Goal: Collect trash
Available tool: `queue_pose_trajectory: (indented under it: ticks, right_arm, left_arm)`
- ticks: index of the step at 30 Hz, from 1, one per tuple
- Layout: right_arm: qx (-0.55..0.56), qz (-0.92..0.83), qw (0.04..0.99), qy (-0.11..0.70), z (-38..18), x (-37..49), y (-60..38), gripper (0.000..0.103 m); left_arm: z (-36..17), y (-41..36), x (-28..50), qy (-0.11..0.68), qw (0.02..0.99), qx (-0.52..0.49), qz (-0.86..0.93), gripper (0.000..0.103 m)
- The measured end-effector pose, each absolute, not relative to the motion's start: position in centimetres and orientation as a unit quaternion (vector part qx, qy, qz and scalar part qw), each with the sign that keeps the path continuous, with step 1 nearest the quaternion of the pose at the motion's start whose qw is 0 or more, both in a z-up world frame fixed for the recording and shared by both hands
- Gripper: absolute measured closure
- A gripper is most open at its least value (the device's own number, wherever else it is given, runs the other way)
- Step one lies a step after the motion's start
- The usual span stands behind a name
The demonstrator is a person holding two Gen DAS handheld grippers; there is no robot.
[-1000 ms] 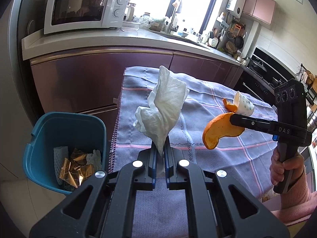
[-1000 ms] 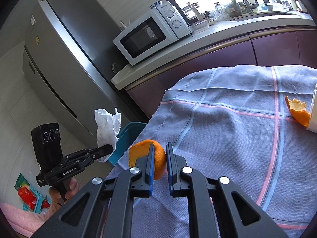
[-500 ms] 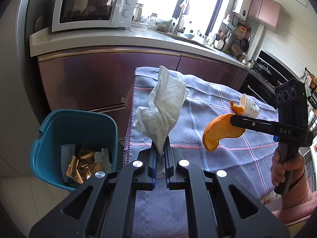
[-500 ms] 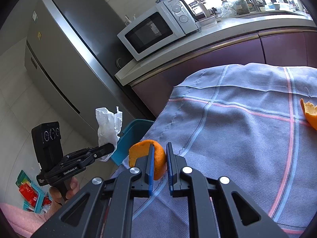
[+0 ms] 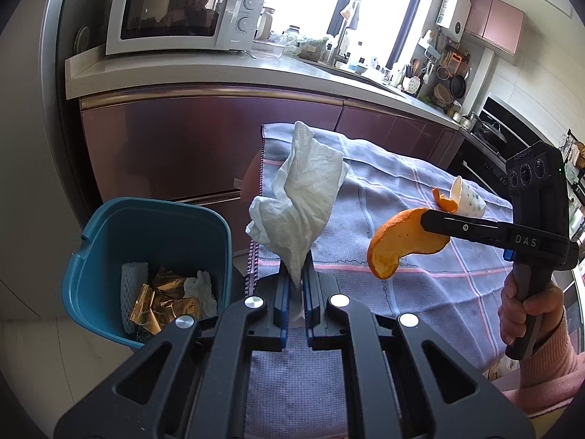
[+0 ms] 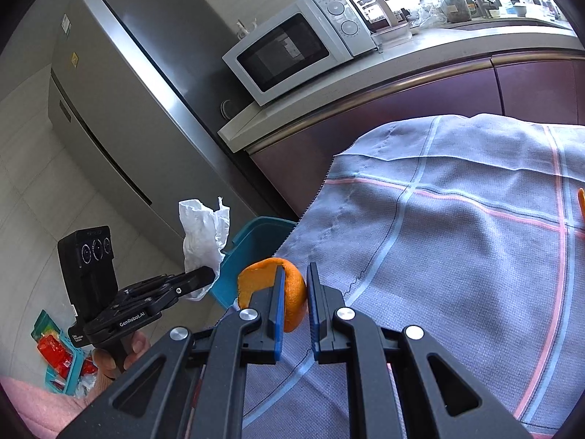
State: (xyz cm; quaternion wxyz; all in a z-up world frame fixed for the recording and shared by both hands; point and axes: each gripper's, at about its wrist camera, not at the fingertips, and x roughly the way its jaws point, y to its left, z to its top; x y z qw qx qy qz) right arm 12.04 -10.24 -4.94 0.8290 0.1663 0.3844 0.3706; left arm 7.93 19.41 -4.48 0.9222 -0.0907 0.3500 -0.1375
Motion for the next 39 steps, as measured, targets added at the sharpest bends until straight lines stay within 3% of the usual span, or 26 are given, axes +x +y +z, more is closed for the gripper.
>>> queue_pose_trajectory:
  ticks: [39]
  right_arm:
    - [0.141,0.415,0.814,0.381,-4.3,14.4,-3.3,0.093]
  left_arm:
    - [-5.4,23.9,7.8,0.352,0.926,-0.106,-0.088,0.096]
